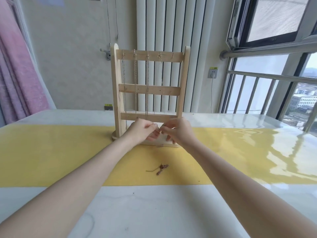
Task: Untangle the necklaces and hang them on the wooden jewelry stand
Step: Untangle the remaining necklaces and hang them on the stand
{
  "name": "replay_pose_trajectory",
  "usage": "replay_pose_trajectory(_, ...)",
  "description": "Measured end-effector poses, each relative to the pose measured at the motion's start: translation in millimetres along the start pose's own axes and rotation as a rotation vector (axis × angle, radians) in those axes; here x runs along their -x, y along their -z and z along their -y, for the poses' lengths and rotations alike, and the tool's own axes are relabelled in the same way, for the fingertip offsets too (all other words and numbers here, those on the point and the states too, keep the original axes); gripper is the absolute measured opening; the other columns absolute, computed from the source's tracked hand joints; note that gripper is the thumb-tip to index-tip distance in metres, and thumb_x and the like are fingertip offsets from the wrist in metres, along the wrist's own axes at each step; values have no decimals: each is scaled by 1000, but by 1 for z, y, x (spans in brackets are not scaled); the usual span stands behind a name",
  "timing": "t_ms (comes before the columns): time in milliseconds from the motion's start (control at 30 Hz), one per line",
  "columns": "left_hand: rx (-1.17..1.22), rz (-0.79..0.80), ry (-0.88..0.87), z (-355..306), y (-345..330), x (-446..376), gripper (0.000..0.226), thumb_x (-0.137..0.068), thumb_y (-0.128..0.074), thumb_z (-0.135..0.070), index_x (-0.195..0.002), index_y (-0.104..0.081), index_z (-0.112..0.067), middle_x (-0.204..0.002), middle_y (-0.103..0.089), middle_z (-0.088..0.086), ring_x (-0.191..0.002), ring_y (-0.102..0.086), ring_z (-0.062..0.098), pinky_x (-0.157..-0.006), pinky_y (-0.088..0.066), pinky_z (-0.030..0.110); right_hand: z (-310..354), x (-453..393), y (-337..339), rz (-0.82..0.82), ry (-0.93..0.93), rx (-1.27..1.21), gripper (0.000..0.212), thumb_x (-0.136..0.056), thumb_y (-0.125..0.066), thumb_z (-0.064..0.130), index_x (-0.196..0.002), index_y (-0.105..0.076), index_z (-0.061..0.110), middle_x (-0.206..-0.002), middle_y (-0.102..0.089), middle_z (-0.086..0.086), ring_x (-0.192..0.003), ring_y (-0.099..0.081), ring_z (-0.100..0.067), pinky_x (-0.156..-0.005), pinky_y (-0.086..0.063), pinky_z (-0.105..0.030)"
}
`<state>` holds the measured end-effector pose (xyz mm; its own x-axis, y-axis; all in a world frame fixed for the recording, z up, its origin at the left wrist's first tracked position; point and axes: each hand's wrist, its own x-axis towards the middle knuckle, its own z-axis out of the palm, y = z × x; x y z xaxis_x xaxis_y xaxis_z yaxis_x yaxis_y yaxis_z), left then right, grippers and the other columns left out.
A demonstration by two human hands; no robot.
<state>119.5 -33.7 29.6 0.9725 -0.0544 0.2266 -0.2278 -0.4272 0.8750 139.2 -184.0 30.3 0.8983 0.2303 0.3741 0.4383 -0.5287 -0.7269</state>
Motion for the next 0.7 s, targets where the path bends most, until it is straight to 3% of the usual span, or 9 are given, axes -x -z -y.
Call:
replay_pose_trajectory(100, 11, -2, 11, 7, -3, 2, 28, -99, -45, -15, -97, -66, 3, -90, -69, 13, -80, -68, 18, -72, -55, 18, -6, 3, -5, 25, -66, -36, 12, -85, -59, 2, -77, -69, 2, -65, -63, -10, -35, -53, -2, -35, -35, -15)
replay_pose_trajectory(267, -44, -11, 2, 5, -3, 5, 22, -97, -50, -16, -101, -66, -2, -91, -69, 11, -78, -67, 14, -64, -52, 12, -10, 7, -7, 79, -102, -51, 11, -85, -58, 0, -83, -68, 2, -70, -66, -11, -45, -58, -8, -39, -44, -19)
replay_pose_trajectory(433, -310, -118, 24, 2, 4, 23, 7, -89, -60, -12, -92, -66, -13, -79, -68, 1, -67, -62, 9, -62, -49, 19, -8, 14, -2, 20, -80, 91, 9, -87, -56, 1, -88, -63, 5, -81, -69, -16, -50, -60, -16, -36, -43, -17)
replay_pose_trajectory(533, -389, 56, 32, -1, 5, 47, 4, -85, -68, -20, -82, -69, -19, -74, -68, -5, -67, -59, 8, -66, -47, 25, -4, 30, 4, 106, -38, 136, 11, -86, -58, 2, -82, -68, 6, -74, -68, -14, -53, -59, -20, -41, -46, -18)
replay_pose_trajectory(600, -394, 225, 48, -4, -2, 65, 5, -84, -69, -25, -81, -72, -22, -74, -66, -11, -67, -56, 7, -65, -44, 20, -1, 46, 7, 236, -25, 182, 11, -85, -62, 3, -84, -72, 5, -69, -65, -7, -54, -56, -13, -48, -46, -17)
replay_pose_trajectory(700, -510, 202, -33, -4, -15, 79, 8, -83, -68, -27, -86, -72, -21, -73, -62, -15, -69, -54, 6, -59, -39, 17, 3, 66, 11, 330, -2, 243, 13, -85, -64, 9, -92, -76, 7, -71, -63, 3, -60, -55, -2, -56, -41, -12)
